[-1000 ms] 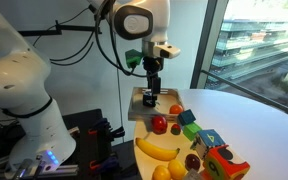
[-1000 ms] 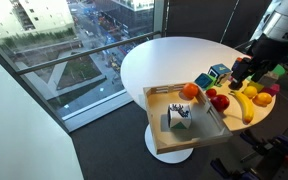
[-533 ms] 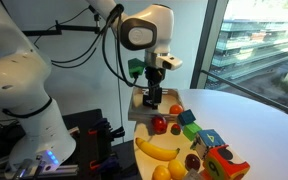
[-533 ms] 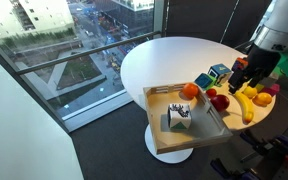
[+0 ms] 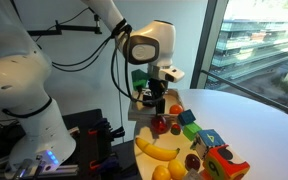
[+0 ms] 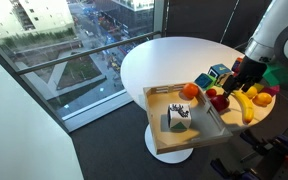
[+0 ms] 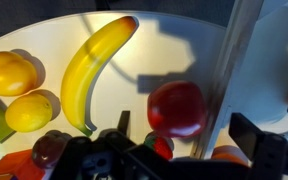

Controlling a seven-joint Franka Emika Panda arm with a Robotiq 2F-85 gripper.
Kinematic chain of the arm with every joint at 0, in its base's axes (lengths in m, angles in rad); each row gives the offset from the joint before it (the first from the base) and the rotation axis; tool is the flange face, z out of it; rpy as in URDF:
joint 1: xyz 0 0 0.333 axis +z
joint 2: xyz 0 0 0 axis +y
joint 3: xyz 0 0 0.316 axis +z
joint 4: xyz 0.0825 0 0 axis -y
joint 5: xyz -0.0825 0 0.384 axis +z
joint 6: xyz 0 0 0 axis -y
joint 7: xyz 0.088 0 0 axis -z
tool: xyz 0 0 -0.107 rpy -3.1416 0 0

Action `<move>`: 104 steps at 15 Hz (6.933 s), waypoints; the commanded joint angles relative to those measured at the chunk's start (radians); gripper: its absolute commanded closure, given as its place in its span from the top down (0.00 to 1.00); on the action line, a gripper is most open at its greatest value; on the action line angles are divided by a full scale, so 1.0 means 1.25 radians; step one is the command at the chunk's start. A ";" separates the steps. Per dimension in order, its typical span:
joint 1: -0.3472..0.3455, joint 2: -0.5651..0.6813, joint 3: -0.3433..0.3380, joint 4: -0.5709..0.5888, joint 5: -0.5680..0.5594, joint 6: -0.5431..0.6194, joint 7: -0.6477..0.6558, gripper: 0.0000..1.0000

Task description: Put the plastic apple in the bowl

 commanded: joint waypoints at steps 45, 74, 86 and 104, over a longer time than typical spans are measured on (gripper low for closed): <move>0.010 0.127 0.009 0.025 0.239 0.226 -0.206 0.56; -0.153 -0.016 -0.077 0.115 -0.202 0.045 0.267 0.56; -0.246 -0.014 -0.133 0.128 -0.262 0.048 0.294 0.56; -0.278 0.097 -0.221 0.211 -0.276 0.060 0.336 0.56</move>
